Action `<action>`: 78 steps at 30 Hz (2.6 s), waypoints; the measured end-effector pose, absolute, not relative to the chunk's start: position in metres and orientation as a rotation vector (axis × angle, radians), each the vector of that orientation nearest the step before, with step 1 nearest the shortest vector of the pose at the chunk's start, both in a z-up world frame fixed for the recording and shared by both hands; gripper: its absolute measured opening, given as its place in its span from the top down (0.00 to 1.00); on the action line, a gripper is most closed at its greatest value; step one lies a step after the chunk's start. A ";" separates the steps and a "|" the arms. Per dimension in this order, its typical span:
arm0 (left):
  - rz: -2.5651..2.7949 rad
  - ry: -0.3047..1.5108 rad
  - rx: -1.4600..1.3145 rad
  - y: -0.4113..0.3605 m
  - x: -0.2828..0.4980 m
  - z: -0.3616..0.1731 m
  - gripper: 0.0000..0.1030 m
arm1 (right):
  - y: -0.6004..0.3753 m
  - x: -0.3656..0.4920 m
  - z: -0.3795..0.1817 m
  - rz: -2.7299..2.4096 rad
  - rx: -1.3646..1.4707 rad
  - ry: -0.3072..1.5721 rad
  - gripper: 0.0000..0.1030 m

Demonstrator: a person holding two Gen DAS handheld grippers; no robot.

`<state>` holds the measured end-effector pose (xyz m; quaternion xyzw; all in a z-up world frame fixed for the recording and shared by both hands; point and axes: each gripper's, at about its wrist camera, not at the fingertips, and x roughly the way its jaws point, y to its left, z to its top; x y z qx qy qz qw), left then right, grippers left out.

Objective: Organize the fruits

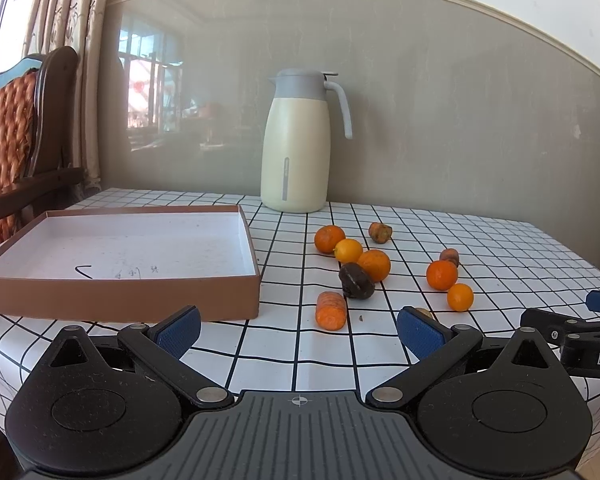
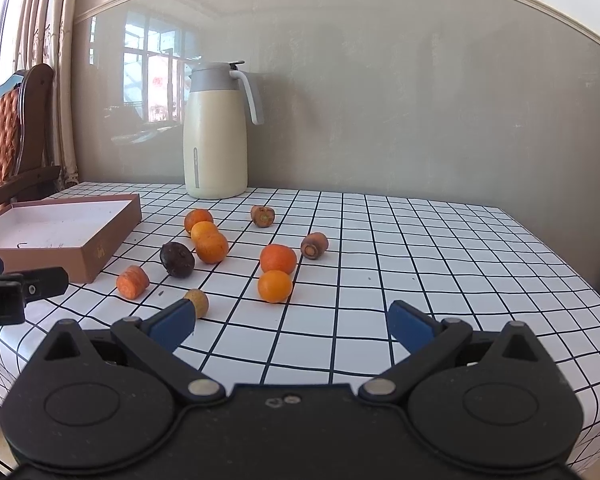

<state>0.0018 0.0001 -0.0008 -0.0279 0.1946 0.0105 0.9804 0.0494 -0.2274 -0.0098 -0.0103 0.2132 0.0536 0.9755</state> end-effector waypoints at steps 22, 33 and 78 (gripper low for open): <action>0.022 0.391 -0.052 -0.002 0.002 0.000 0.00 | -0.228 0.049 -0.009 0.109 -0.020 0.428 0.06; 0.022 0.391 -0.052 -0.002 0.002 0.000 0.00 | -0.228 0.050 -0.009 0.109 -0.020 0.427 0.06; -0.082 0.420 -0.024 -0.024 0.051 -0.012 0.04 | -0.215 0.106 -0.023 0.204 -0.106 0.501 0.31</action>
